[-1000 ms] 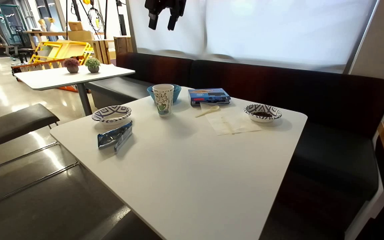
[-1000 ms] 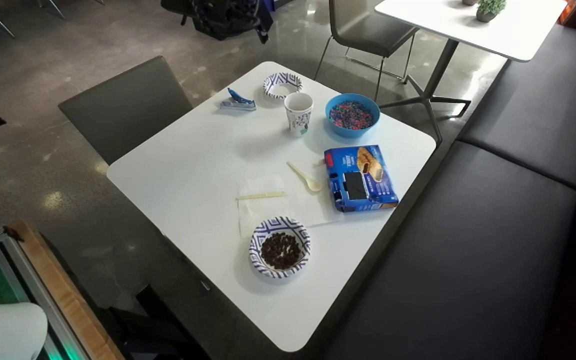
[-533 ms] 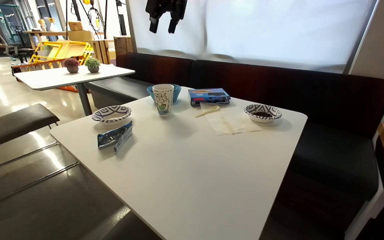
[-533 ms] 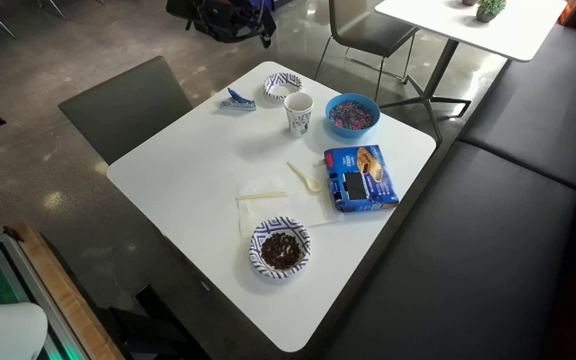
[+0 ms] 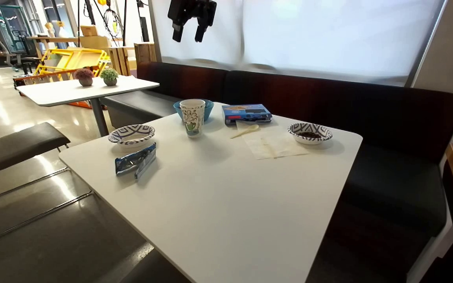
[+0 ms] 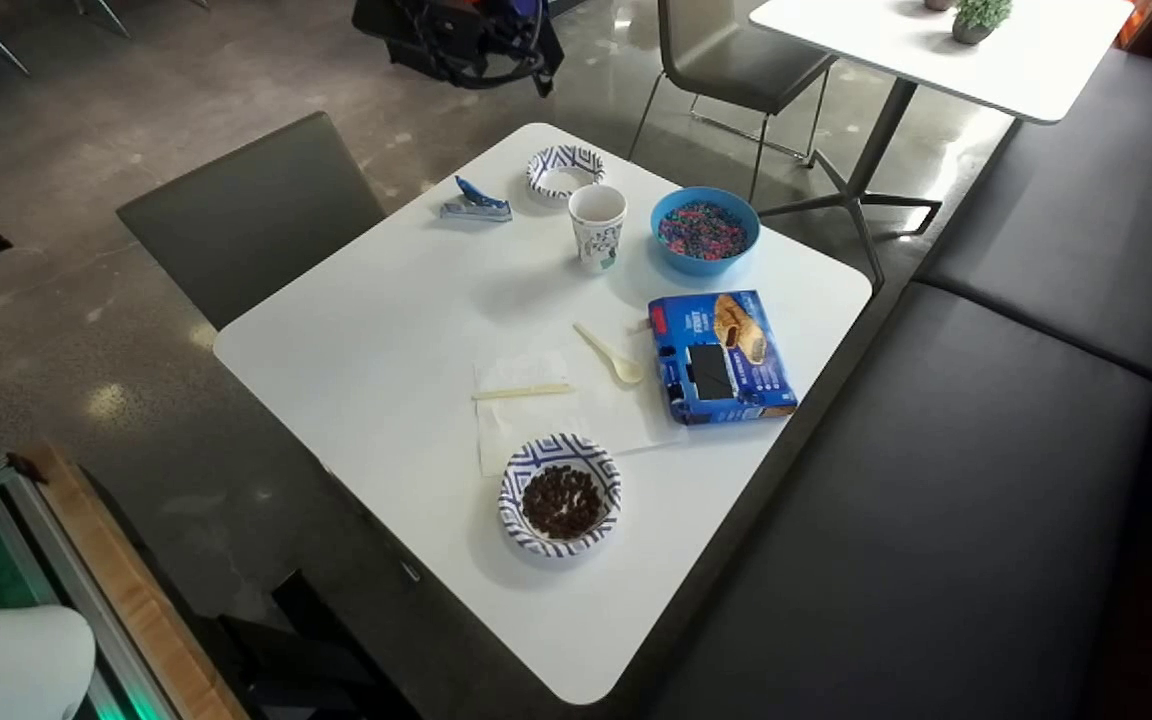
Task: Move the cup and bowl to the left
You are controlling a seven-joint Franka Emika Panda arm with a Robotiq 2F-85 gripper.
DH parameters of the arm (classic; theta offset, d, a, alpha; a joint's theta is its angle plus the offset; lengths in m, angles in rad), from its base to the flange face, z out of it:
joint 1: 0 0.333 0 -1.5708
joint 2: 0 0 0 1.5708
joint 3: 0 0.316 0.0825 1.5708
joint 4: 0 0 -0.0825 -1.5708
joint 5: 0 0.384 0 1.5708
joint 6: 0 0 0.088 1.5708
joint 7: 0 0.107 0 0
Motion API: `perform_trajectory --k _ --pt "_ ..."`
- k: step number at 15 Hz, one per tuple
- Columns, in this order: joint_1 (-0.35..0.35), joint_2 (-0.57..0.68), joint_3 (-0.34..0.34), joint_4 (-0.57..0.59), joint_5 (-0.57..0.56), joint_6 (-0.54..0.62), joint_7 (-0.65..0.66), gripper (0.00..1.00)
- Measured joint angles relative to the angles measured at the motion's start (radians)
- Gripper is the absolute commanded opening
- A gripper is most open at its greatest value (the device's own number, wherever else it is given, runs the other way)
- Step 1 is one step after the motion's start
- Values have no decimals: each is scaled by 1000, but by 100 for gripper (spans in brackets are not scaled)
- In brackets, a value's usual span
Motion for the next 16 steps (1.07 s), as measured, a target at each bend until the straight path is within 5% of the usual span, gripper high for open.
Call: perform_trajectory --k 16 --pt "-3 441 -51 394 -4 -32 29 100"
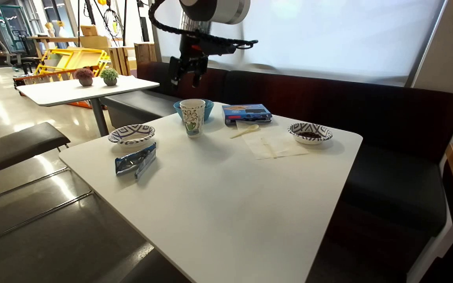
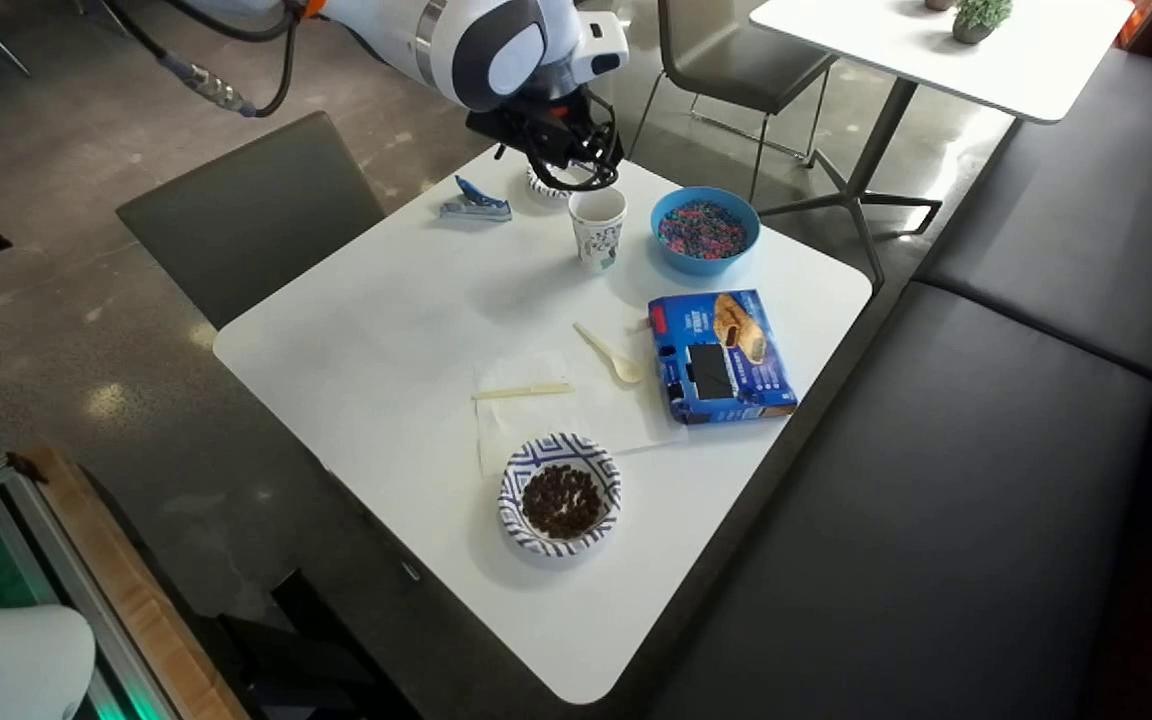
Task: Move the cup and bowl to the left
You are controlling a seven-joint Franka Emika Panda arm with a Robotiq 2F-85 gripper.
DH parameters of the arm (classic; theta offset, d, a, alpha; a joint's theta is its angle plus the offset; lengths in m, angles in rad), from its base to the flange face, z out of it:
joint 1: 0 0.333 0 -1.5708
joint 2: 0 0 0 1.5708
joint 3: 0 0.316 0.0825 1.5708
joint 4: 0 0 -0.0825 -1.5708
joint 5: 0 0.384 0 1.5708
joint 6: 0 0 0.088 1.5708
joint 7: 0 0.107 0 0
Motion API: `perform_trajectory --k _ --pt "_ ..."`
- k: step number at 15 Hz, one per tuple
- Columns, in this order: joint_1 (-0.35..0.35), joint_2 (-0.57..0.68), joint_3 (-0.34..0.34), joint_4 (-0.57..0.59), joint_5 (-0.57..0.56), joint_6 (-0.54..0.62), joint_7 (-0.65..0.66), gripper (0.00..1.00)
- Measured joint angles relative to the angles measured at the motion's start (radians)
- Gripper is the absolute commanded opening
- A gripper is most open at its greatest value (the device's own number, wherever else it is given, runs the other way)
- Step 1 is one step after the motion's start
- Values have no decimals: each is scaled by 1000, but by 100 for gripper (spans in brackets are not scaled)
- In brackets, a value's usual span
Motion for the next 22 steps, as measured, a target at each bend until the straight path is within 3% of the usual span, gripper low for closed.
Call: perform_trajectory --k 6,7,11,15,17,19,22 --pt "2 51 -6 97 0 -206 52 100" --pt "4 56 -8 111 0 -242 62 81" --pt "6 79 -2 156 1 -288 69 49" --pt "6 115 11 194 1 -287 67 62" --pt "6 137 13 216 1 -275 65 60" --pt "5 163 13 236 1 -247 54 33" --pt "0 199 13 263 0 -219 35 10"
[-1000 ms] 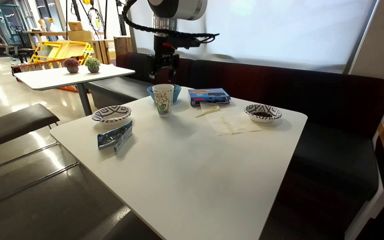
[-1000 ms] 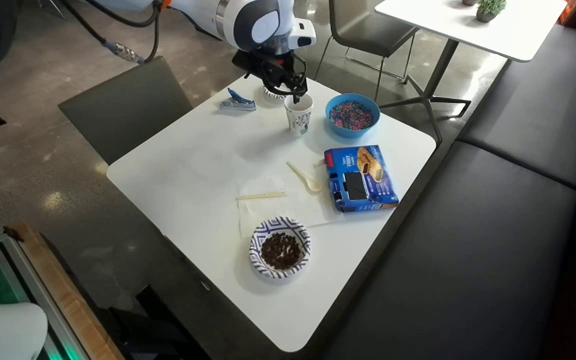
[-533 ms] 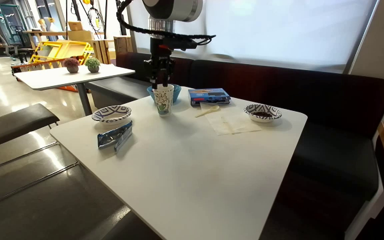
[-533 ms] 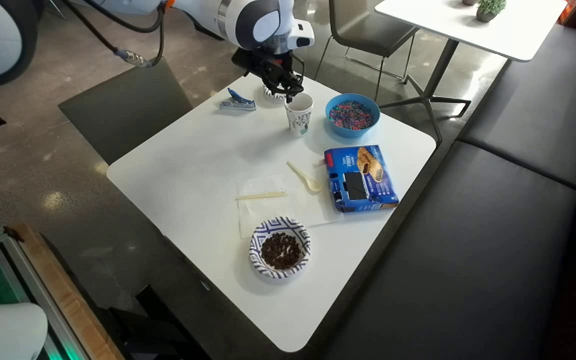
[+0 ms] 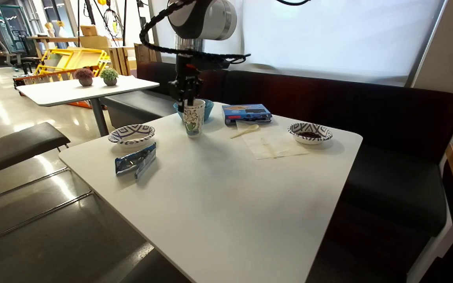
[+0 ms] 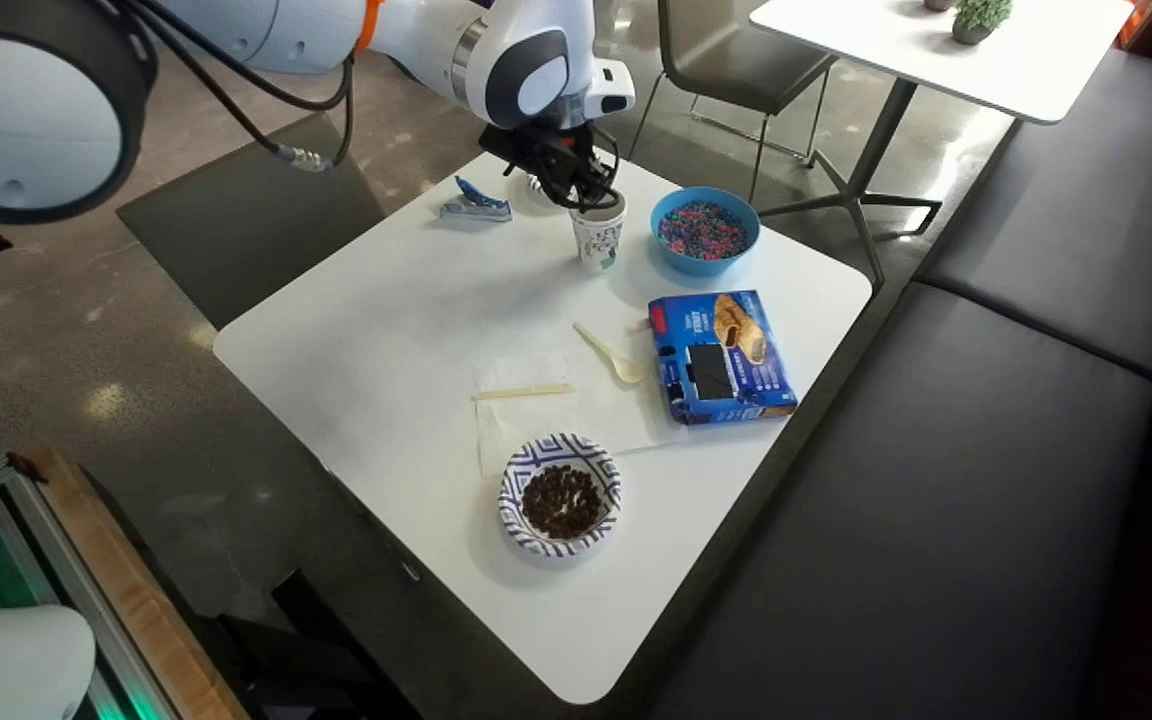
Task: Move the cup and bowl to the left
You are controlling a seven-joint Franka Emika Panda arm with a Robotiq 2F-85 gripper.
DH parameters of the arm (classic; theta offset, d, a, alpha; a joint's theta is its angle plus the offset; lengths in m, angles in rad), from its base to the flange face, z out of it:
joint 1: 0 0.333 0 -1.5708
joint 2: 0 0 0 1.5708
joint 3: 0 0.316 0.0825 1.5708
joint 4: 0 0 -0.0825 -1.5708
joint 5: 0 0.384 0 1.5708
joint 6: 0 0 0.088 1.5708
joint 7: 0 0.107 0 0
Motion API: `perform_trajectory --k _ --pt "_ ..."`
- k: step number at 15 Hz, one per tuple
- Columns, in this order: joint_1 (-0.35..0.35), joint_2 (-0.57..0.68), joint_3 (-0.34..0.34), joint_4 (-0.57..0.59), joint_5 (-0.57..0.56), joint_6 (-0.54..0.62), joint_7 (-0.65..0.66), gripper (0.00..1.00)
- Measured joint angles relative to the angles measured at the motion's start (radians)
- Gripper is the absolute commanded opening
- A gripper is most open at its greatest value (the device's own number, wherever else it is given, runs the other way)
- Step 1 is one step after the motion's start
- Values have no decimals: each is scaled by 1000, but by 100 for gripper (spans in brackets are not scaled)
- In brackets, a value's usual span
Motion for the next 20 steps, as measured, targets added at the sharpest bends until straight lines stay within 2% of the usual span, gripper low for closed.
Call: perform_trajectory --k 2,10,16,20 --pt "0 16 0 13 0 2 -8 0" --pt "47 -20 -48 -4 -76 2 25 1" --pt "122 -209 -55 -236 -83 4 172 1" --pt "154 -339 -85 -416 -92 43 297 1"
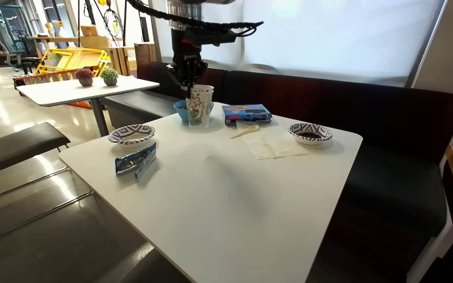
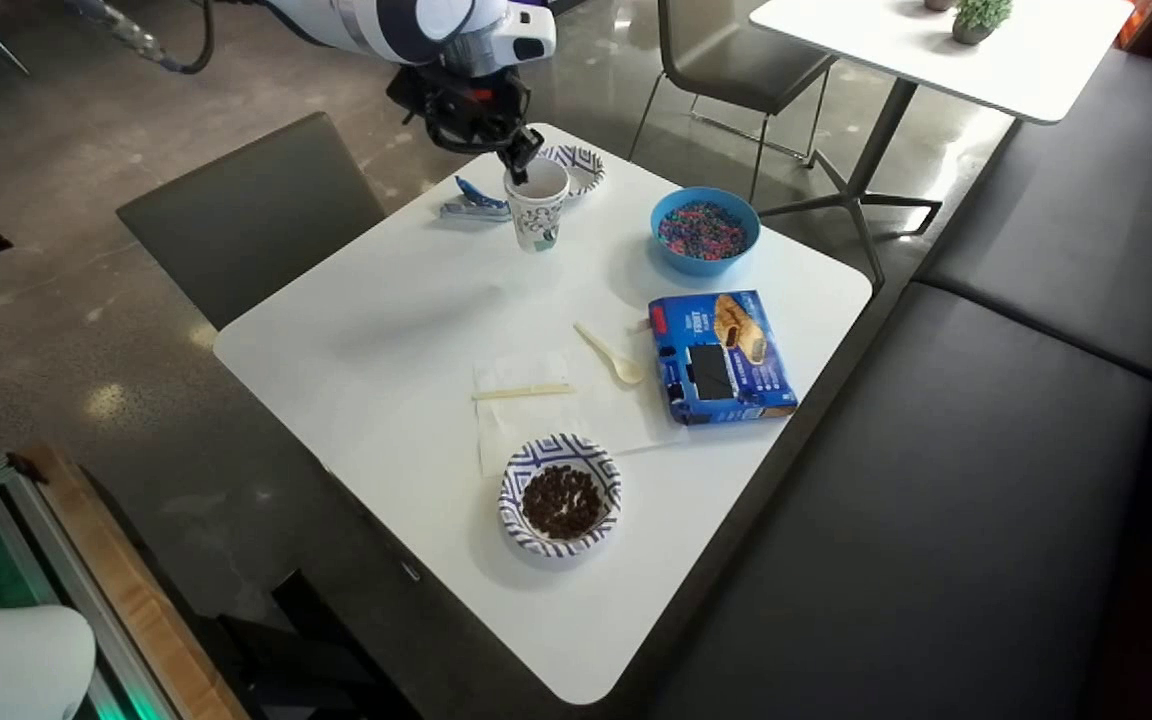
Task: Move the cup and bowl to the left
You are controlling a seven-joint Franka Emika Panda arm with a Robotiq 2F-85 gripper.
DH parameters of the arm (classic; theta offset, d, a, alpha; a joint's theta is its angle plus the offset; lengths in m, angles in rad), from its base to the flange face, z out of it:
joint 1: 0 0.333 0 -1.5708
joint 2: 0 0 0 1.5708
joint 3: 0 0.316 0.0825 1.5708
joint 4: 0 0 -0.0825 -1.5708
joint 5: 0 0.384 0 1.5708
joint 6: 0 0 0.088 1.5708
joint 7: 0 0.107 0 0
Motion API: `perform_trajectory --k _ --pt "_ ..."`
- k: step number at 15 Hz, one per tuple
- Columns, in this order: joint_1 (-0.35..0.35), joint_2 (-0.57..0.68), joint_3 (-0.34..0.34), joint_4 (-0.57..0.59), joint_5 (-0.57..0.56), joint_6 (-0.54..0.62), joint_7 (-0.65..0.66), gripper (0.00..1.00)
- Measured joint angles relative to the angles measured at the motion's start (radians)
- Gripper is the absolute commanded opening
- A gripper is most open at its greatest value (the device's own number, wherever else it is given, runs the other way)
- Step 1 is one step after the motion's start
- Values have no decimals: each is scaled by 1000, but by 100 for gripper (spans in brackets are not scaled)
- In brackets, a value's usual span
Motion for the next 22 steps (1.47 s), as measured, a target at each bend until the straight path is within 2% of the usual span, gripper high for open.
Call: perform_trajectory --k 3,5,8,9,14,17,22 --pt "0 -99 -15 -145 10 17 97 1" --pt "-3 -150 -13 -218 25 20 113 5" --pt "-3 -144 -13 -205 25 20 112 5" --pt "-3 -141 -13 -202 25 20 112 1" --pt "14 -133 -5 -215 -6 20 108 1" --pt "52 -126 25 -276 -36 29 92 1" --pt "93 -128 74 -381 -66 139 22 1"
